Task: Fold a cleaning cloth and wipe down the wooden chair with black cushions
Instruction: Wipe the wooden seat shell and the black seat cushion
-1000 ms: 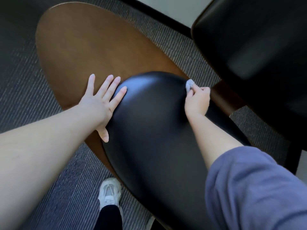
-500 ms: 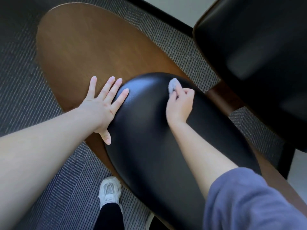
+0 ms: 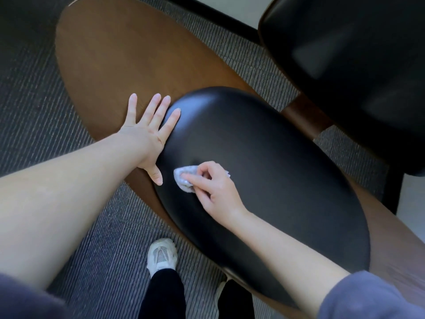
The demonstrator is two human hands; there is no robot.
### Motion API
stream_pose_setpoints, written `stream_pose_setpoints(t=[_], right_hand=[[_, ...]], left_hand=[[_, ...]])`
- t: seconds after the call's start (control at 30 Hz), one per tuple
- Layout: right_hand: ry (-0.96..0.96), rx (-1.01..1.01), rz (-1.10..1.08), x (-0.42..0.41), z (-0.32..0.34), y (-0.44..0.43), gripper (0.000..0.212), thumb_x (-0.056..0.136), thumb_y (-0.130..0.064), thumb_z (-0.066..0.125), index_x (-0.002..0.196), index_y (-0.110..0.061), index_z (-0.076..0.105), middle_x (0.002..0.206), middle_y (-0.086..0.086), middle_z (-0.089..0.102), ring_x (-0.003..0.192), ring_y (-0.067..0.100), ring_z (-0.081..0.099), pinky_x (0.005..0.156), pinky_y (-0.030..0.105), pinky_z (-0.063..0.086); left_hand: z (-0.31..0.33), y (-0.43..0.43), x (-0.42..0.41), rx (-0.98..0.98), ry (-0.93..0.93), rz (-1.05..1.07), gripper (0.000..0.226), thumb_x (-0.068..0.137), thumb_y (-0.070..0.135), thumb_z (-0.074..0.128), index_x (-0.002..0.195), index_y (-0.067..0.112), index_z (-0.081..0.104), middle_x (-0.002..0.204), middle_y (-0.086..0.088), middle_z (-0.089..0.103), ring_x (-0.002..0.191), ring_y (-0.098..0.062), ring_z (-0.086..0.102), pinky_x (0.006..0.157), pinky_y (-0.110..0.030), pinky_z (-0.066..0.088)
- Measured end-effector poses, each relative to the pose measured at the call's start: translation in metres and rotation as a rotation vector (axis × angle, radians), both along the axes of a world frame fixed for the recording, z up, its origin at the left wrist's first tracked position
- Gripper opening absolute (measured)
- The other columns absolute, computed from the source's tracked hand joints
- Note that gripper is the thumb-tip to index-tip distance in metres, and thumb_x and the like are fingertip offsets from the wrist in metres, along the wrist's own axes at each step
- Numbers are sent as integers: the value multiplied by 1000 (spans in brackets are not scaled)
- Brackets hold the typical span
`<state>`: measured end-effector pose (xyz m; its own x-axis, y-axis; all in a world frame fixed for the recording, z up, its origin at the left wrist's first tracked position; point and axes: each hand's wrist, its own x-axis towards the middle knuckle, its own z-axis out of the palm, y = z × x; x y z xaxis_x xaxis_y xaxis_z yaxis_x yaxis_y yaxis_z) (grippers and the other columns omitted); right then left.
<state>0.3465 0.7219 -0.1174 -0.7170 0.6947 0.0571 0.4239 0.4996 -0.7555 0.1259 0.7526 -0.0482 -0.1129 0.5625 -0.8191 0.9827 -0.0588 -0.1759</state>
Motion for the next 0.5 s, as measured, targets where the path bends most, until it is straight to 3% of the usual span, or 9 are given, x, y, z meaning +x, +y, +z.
stream_pose_setpoints(t=[0.17,0.33,0.4,0.5], right_hand=[[-59,2,134,19,1,-21,35,86,0,57,107,-22,74,95,2,51,81,18,44,64,40,45],[-83,42,287,25,4,-14,33,85,-1,58,105,-22,74,94,4,52,80,19,45,60,37,43],[-74,38,172,19,2,-5,30,85,-4,59,105,-21,74,94,4,52,81,20,47,66,31,41],[-24,-59,-219,1,-1,18,22,90,-10,57,103,-16,74,94,1,51,84,15,50,76,21,42]], left_hand=[[-3,-3,-2,51,-15,-37,160,50,89,64,125,8,-52,147,-20,-45,138,-37,-40,105,-69,-17],[-4,-5,-3,89,-24,-51,160,50,89,64,127,8,-51,149,-20,-43,139,-37,-38,106,-68,-17],[-3,-5,-2,105,-29,-63,161,50,88,64,132,7,-48,150,-21,-40,140,-38,-35,106,-69,-15],[-3,-9,-3,151,-30,-111,159,53,86,66,138,7,-43,151,-26,-36,143,-41,-30,110,-67,-10]])
